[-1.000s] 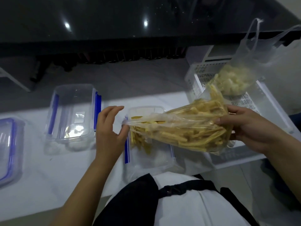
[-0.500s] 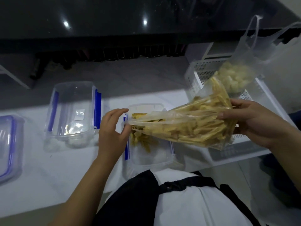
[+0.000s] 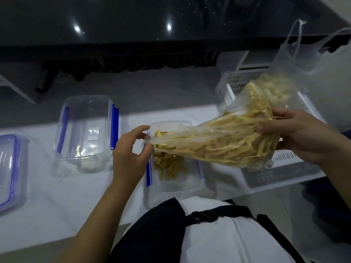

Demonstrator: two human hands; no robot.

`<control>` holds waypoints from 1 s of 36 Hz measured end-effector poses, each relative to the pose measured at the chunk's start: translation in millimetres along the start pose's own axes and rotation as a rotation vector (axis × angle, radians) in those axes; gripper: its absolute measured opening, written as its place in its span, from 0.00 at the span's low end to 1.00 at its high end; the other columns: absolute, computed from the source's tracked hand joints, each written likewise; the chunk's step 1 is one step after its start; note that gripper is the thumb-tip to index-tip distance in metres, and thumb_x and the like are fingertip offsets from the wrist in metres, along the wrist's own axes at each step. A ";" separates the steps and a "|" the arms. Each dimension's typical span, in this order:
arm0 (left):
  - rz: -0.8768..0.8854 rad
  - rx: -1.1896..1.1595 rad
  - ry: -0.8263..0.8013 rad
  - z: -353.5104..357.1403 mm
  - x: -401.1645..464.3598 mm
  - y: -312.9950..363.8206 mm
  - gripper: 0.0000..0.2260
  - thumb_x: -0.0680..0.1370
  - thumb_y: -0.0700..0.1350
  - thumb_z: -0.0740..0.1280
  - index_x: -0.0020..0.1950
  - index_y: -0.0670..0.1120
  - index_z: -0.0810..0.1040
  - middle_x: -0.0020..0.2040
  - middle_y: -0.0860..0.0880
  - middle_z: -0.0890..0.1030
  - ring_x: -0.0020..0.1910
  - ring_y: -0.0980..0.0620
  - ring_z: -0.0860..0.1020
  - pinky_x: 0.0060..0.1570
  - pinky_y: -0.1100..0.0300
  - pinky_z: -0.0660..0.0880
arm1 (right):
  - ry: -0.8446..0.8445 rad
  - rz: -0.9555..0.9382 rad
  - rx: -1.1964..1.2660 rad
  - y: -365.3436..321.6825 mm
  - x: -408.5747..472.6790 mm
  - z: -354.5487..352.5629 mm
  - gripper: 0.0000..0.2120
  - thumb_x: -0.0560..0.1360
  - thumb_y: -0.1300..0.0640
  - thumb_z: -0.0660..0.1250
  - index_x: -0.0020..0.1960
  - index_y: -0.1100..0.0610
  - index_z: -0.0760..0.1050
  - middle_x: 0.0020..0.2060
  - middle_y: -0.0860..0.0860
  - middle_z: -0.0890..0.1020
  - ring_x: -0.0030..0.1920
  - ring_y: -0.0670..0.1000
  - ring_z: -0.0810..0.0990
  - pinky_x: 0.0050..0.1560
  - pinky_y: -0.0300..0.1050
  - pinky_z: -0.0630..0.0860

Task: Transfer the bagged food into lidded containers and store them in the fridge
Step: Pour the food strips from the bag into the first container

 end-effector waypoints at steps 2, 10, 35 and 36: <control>-0.005 -0.012 -0.012 0.2 -0.4 2.0 0.17 0.76 0.35 0.73 0.64 0.44 0.79 0.51 0.54 0.80 0.50 0.55 0.78 0.53 0.64 0.74 | 0.056 0.006 -0.042 -0.3 2.5 0.5 0.18 0.69 0.67 0.71 0.58 0.56 0.83 0.49 0.56 0.86 0.43 0.56 0.86 0.40 0.53 0.82; -0.020 -0.026 0.002 0.7 -2.5 2.8 0.17 0.76 0.35 0.73 0.63 0.45 0.79 0.51 0.53 0.80 0.50 0.51 0.79 0.53 0.53 0.78 | 0.006 -0.034 -0.050 -10.5 0.6 1.7 0.17 0.66 0.65 0.73 0.53 0.56 0.84 0.51 0.57 0.86 0.44 0.56 0.86 0.36 0.47 0.82; -0.028 -0.059 0.023 1.0 -6.7 1.6 0.19 0.76 0.35 0.72 0.61 0.54 0.77 0.50 0.55 0.80 0.49 0.61 0.78 0.52 0.67 0.75 | -0.001 -0.022 -0.097 -14.5 5.5 -0.4 0.16 0.62 0.63 0.74 0.49 0.53 0.86 0.45 0.52 0.87 0.43 0.52 0.86 0.35 0.44 0.81; -0.040 -0.064 0.027 0.3 -6.8 0.6 0.18 0.77 0.36 0.71 0.61 0.54 0.77 0.50 0.55 0.80 0.49 0.63 0.78 0.52 0.72 0.73 | -0.003 -0.035 -0.090 -16.6 4.9 -0.6 0.16 0.61 0.62 0.74 0.49 0.52 0.86 0.45 0.52 0.87 0.43 0.52 0.86 0.34 0.43 0.81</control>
Point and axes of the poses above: each hand's wrist, its own x-axis towards the middle knuckle, its own z-axis out of the palm, y = z × x, the point moved 3 cm from there along x, towards the middle knuckle
